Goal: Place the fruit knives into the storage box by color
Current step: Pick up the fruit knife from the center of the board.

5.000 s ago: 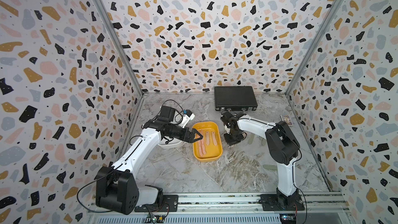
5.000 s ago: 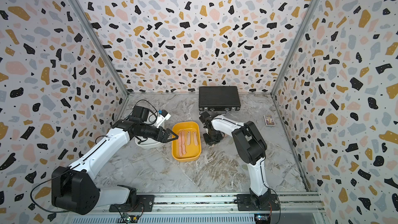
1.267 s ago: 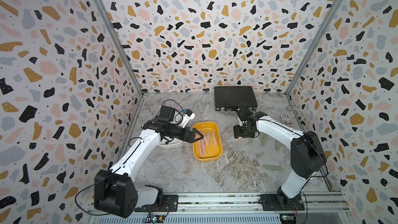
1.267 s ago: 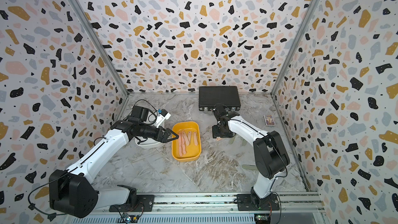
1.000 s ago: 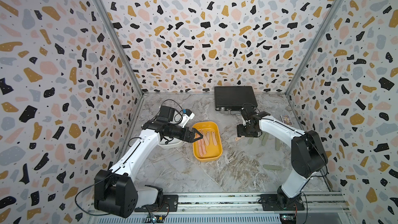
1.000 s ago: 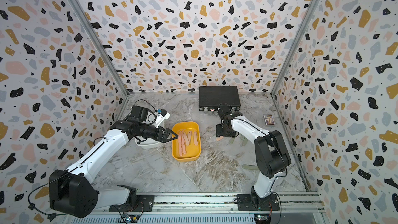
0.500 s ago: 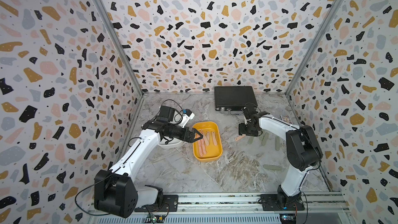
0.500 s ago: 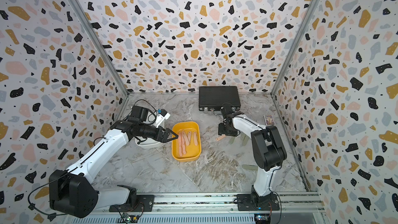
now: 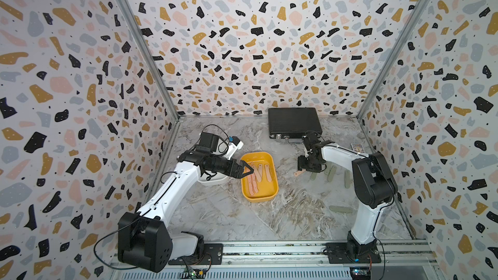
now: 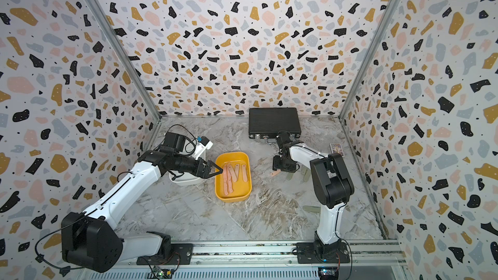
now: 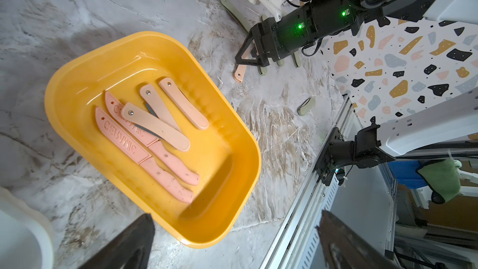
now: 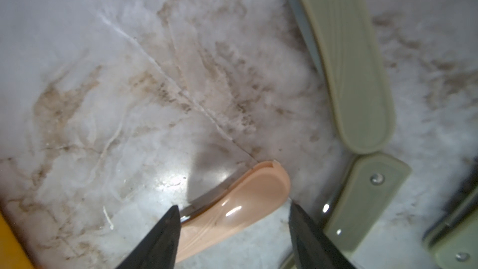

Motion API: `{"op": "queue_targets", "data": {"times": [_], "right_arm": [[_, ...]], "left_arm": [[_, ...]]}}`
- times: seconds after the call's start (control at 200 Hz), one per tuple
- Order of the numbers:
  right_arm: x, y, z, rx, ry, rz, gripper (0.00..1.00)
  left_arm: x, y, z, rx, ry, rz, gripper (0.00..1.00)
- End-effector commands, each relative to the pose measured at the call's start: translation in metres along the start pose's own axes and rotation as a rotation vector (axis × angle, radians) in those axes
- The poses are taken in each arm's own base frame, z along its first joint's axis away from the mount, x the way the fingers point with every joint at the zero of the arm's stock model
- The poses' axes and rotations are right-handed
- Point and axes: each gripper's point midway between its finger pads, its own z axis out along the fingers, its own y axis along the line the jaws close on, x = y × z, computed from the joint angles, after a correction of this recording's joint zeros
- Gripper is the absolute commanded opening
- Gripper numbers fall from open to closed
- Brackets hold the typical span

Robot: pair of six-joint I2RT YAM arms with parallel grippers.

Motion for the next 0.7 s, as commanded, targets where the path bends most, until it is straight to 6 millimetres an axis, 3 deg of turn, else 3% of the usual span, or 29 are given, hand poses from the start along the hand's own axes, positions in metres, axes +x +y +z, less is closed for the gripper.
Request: {"op": "queue_targets", "data": {"times": [0.0, 0.225, 0.451, 0.696], "right_arm": [[-0.006, 0.011, -0.001, -0.036, 0.016, -0.001, 0.66], [0.0, 0.021, 0.005, -0.011, 0.07, -0.07, 0.63], [0.01, 0.019, 0.01, 0.073, 0.125, -0.155, 0.57], [0.016, 0.017, 0.012, 0.163, 0.159, -0.238, 0.42]], "left_arm": [[0.0, 0.0, 0.001, 0.004, -0.006, 0.025, 0.99], [0.0, 0.001, 0.001, 0.0, -0.004, 0.023, 0.99], [0.0, 0.0, 0.001, 0.002, -0.005, 0.026, 0.99], [0.001, 0.001, 0.002, 0.004, -0.002, 0.022, 0.99]]}}
